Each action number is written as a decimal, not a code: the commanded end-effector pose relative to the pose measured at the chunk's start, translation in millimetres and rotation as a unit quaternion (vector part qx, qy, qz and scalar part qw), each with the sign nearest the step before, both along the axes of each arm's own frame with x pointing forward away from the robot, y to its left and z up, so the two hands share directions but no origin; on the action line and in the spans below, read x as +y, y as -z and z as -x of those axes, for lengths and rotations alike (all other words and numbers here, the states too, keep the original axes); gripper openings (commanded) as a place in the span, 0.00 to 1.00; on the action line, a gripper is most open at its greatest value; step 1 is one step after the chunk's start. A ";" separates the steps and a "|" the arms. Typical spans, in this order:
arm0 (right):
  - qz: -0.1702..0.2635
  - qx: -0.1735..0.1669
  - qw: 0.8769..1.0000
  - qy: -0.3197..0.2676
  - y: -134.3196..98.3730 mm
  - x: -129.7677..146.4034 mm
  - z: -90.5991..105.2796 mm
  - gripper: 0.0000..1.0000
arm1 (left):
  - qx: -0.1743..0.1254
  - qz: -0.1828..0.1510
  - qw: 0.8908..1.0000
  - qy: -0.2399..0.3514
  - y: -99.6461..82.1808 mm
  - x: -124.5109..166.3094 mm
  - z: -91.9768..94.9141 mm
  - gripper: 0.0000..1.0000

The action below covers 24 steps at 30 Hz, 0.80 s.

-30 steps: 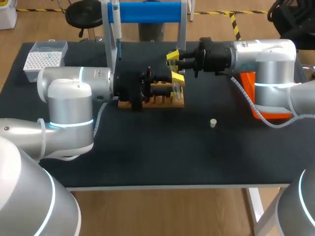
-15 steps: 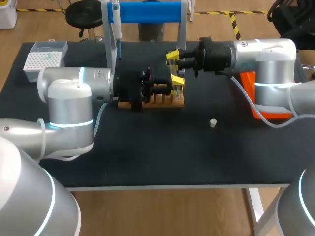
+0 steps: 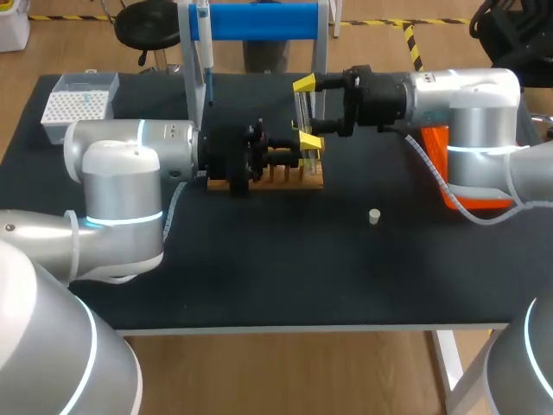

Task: Invert the test tube, pick up the pipette, mount the tip to pipette, aspirate from beaker and dispense into the tube, eject the tip, return the pipette, and cap with the stopper.

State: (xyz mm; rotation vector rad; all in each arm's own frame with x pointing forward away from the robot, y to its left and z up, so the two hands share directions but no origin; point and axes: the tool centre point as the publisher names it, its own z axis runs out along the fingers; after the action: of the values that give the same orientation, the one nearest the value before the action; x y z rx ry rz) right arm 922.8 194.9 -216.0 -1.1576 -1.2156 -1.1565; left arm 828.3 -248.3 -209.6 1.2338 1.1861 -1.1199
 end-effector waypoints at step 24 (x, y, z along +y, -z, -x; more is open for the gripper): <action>0.206 -0.529 0.804 0.178 16.9 -83.6 32.9 1.00 | -0.001 0.001 1.000 -0.002 0.1 -0.8 0.9 0.00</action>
State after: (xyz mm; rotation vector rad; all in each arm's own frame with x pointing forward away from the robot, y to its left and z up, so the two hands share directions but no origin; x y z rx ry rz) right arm 900.1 109.8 -237.1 -1.0547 -1.8174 -1.5868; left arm 828.3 -248.3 -209.6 1.2337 1.1860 -1.1198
